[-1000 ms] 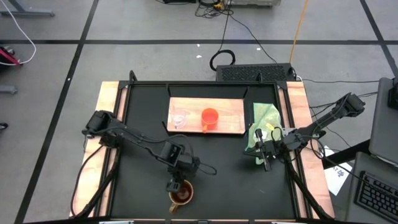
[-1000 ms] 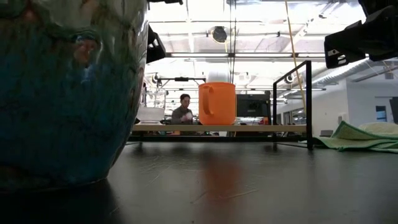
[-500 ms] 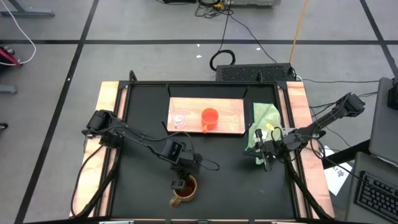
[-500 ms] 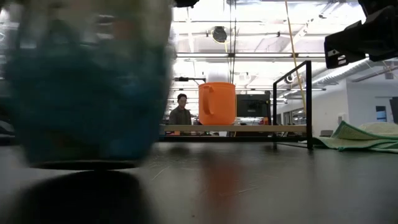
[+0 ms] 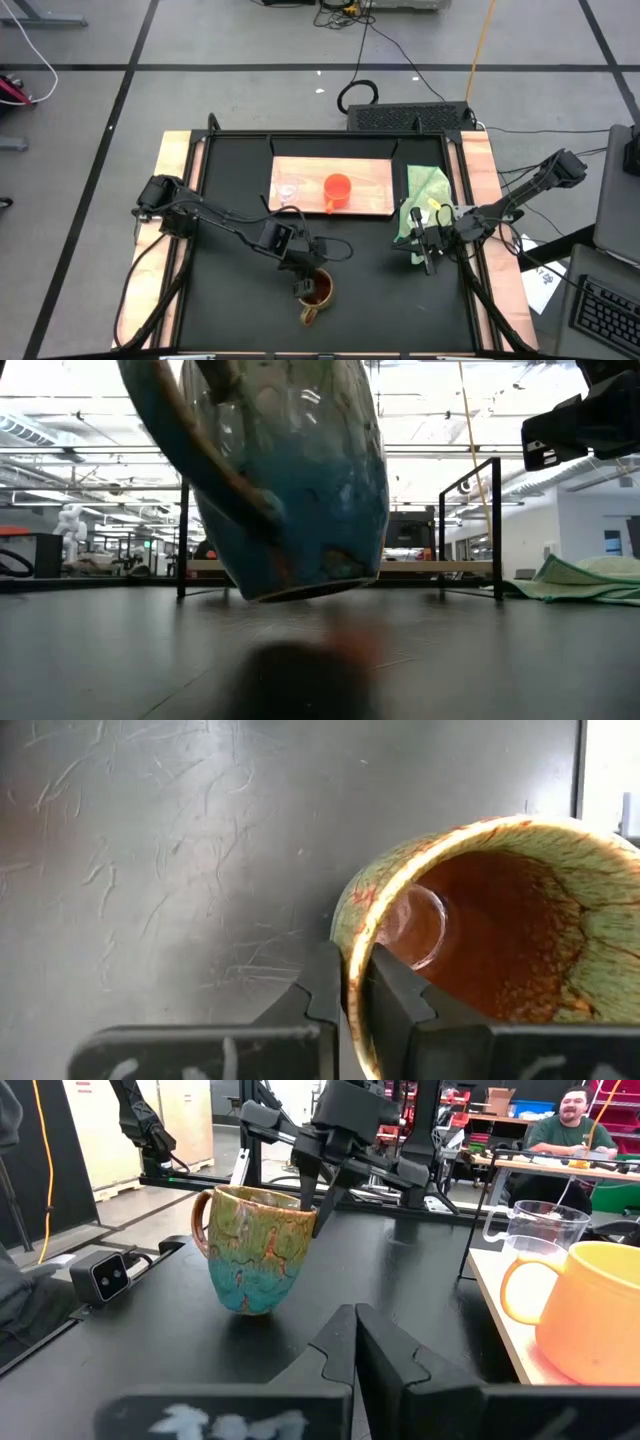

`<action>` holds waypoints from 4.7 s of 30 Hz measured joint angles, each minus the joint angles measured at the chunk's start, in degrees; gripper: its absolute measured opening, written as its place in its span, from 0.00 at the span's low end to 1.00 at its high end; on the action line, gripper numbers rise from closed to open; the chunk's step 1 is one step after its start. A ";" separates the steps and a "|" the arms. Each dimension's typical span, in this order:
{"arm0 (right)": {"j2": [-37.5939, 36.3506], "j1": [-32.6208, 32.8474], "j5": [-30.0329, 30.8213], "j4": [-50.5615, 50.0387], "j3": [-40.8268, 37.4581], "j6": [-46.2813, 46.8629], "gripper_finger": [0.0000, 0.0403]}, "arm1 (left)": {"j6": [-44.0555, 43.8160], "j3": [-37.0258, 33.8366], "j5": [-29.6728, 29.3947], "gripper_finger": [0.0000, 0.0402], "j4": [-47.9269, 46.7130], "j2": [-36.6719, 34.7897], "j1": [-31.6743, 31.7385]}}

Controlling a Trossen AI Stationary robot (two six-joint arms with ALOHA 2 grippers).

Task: Stack small to large cups/mugs on shelf
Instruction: Put the brown mug on the shelf

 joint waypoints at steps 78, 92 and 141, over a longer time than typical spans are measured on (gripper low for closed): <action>0.02 0.00 0.00 0.00 0.00 -0.21 0.00 | 16.34 0.04 -1.44 0.40 -9.07 -5.07 10.19; 1.63 0.01 -0.02 0.23 -0.02 -0.16 0.00 | 18.32 -0.07 2.69 0.40 -8.93 -2.49 10.78; 2.60 0.00 -0.04 0.51 -0.02 0.27 0.00 | 20.67 5.90 -1.07 0.08 -8.18 1.20 8.11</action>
